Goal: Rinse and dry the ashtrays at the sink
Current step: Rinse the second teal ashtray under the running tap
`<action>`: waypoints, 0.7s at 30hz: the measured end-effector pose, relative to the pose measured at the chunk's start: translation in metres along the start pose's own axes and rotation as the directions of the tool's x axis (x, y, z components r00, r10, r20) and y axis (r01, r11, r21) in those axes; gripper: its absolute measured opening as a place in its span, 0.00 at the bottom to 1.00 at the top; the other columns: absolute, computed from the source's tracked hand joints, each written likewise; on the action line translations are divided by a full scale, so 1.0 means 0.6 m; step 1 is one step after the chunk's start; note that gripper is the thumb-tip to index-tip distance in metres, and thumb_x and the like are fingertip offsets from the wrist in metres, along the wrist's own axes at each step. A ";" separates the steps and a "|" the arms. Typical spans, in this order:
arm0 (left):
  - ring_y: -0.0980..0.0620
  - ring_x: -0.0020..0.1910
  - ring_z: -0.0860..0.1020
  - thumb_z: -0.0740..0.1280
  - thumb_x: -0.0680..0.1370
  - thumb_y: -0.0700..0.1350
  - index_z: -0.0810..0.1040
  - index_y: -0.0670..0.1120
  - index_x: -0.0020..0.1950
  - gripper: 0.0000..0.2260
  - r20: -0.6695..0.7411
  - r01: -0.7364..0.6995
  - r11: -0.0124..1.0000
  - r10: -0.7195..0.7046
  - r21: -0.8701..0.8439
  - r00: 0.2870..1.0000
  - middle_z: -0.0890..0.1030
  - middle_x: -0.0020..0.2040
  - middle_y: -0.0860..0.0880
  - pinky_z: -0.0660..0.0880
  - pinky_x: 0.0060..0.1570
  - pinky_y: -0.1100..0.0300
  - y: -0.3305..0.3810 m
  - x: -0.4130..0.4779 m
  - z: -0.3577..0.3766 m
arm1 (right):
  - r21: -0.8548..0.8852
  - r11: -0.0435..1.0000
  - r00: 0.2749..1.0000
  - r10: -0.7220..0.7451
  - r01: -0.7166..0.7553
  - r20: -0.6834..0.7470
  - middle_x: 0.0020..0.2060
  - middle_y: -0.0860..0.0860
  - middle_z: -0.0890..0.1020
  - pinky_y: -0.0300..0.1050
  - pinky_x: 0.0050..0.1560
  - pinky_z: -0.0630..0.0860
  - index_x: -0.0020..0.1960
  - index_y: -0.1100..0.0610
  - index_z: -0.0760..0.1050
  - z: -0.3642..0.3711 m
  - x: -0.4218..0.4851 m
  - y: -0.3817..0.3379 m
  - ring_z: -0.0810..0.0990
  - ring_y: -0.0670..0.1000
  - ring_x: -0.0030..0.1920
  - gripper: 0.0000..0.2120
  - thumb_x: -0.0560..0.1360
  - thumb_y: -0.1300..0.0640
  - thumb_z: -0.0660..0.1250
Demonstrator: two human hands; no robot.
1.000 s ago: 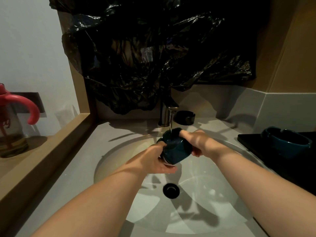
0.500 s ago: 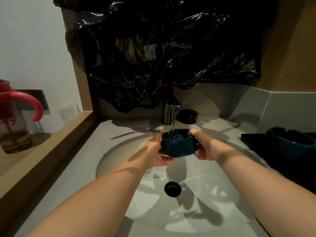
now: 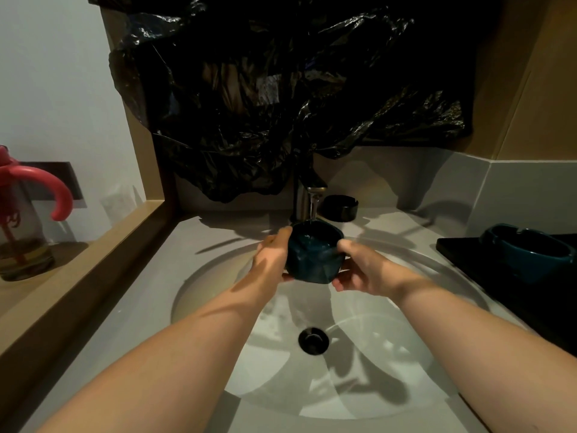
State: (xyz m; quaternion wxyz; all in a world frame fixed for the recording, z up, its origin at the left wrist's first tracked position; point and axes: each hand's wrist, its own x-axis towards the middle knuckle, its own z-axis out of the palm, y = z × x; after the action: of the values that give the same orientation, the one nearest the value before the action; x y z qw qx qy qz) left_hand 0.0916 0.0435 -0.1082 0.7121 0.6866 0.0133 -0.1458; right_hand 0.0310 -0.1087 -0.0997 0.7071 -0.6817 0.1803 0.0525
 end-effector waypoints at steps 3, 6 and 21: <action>0.43 0.47 0.79 0.57 0.81 0.57 0.71 0.45 0.61 0.18 0.054 0.107 0.994 -0.108 0.026 0.993 0.79 0.49 0.41 0.77 0.44 0.51 0.001 -0.011 -0.007 | 0.039 0.991 0.987 0.131 -0.128 -0.097 0.36 0.56 0.76 0.35 0.24 0.68 0.49 0.57 0.70 -0.001 -0.003 -0.016 0.71 0.48 0.28 0.10 0.74 0.50 0.61; 0.39 0.50 0.79 0.56 0.82 0.56 0.71 0.43 0.62 0.19 0.252 0.302 0.949 -0.314 0.087 0.915 0.79 0.52 0.37 0.77 0.39 0.49 -0.004 -0.026 -0.011 | -0.366 0.922 0.969 0.038 -0.128 -0.244 0.35 0.53 0.74 0.35 0.25 0.65 0.45 0.56 0.71 -0.001 -0.006 -0.040 0.70 0.48 0.30 0.13 0.73 0.45 0.63; 0.39 0.58 0.78 0.65 0.77 0.55 0.72 0.46 0.64 0.20 0.341 0.304 0.950 -0.261 -0.078 0.903 0.79 0.60 0.40 0.79 0.48 0.47 -0.003 0.000 -0.019 | -0.144 0.989 0.999 0.033 -0.032 0.003 0.38 0.58 0.73 0.39 0.25 0.68 0.52 0.59 0.68 -0.021 0.010 -0.003 0.71 0.51 0.28 0.10 0.78 0.53 0.56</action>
State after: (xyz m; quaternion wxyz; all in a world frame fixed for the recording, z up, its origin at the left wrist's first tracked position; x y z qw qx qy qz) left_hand 0.0935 0.0545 -0.1104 0.7187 0.5961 0.0039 -0.3580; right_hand 0.0348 -0.1224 -0.1001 0.6557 -0.7278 0.1849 0.0788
